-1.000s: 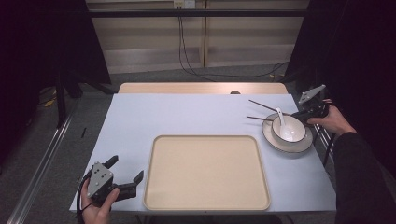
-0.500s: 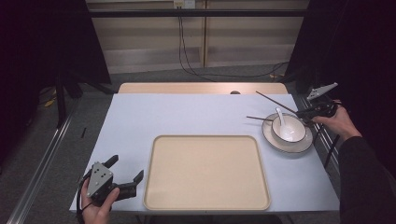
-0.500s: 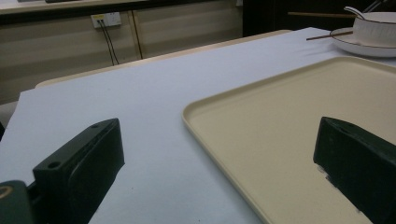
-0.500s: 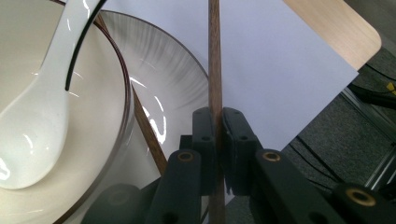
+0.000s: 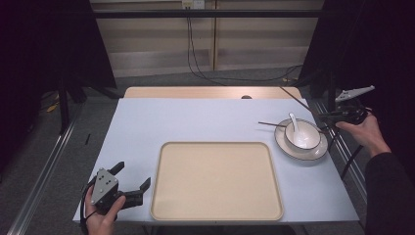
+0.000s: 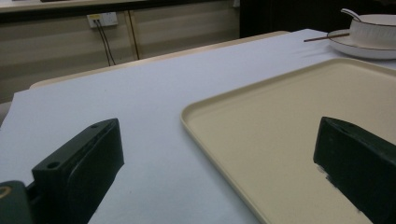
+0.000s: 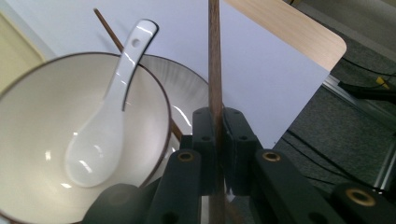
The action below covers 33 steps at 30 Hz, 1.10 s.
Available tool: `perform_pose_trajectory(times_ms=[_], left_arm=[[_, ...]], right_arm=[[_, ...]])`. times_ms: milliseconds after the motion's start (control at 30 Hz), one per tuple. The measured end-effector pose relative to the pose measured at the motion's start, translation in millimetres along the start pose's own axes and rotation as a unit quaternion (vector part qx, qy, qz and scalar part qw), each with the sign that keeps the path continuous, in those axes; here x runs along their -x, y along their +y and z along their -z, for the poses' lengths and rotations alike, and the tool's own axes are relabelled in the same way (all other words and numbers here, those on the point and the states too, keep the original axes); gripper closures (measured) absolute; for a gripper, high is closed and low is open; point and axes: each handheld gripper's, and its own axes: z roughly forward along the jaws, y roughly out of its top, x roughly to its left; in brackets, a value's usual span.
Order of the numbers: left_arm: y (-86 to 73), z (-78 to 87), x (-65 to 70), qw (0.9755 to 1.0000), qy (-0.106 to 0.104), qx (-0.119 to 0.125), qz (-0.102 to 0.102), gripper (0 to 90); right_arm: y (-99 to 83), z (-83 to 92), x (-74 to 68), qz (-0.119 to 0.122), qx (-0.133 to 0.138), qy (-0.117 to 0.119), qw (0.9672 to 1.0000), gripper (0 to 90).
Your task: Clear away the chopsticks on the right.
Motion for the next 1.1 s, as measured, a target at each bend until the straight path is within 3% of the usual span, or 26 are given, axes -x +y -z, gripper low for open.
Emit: perform_pose_trajectory(times_ms=[67,267,533,567,633,733,833,867,900,933,967,1067,1100], left_arm=[[0.4,-1.1,-0.3,1.0,-0.002,0.004,0.006,1.6],[0.7,-4.5,-3.2,0.9999,-0.01,0.006,0.008,1.6],[0.9,0.9,1.1,0.9997,-0.013,0.019,0.005,1.6],[0.8,1.0,2.3,0.9997,-0.01,0.02,0.006,1.6],[0.9,1.6,3.5,0.9998,-0.005,0.02,0.009,1.5],[1.0,2.2,4.3,0.9998,-0.006,0.018,0.001,1.5],[0.9,2.3,5.0,0.9998,-0.007,0.016,0.002,1.6],[0.9,2.1,5.4,0.9997,-0.01,0.02,0.004,1.6],[1.0,2.2,5.5,0.9997,-0.011,0.021,0.003,1.6],[1.2,2.5,6.0,0.9997,-0.009,0.021,0.002,1.6],[1.2,2.6,5.8,0.9997,-0.01,0.021,-0.001,1.6],[1.2,2.6,6.0,0.9998,-0.008,0.02,-0.002,1.7],[1.8,3.4,6.5,0.9998,0.001,0.019,-0.005,1.8]], right_arm=[[-0.8,3.1,-0.1,-0.004,0.002,0.009,0.9999,84.5],[-8.8,27.3,-16.4,-0.056,0.007,0.006,0.9984,84.6],[-24.5,42.2,-39.5,-0.086,0.03,0.009,0.9958,84.6],[-28.8,41.4,-47.8,-0.087,0.011,0.0,0.9962,84.6],[-32.0,45.3,-55.8,-0.098,0.013,-0.005,0.9951,84.7],[-34.7,55.4,-73.5,-0.111,0.034,0.002,0.9932,84.6],[-39.0,60.8,-96.6,-0.102,0.037,0.008,0.9941,84.6],[-39.0,60.8,-96.6,-0.102,0.037,0.008,0.9941,84.6],[-43.9,62.8,-110.6,-0.107,0.037,0.013,0.9935,84.6],[-43.9,62.8,-110.6,-0.107,0.037,0.013,0.9935,84.6],[-49.4,62.7,-122.1,-0.117,0.04,0.016,0.9922,84.6],[-54.1,63.4,-137.0,-0.131,0.042,0.024,0.9902,84.6],[-55.5,63.0,-141.3,-0.136,0.047,0.026,0.9893,84.6]])
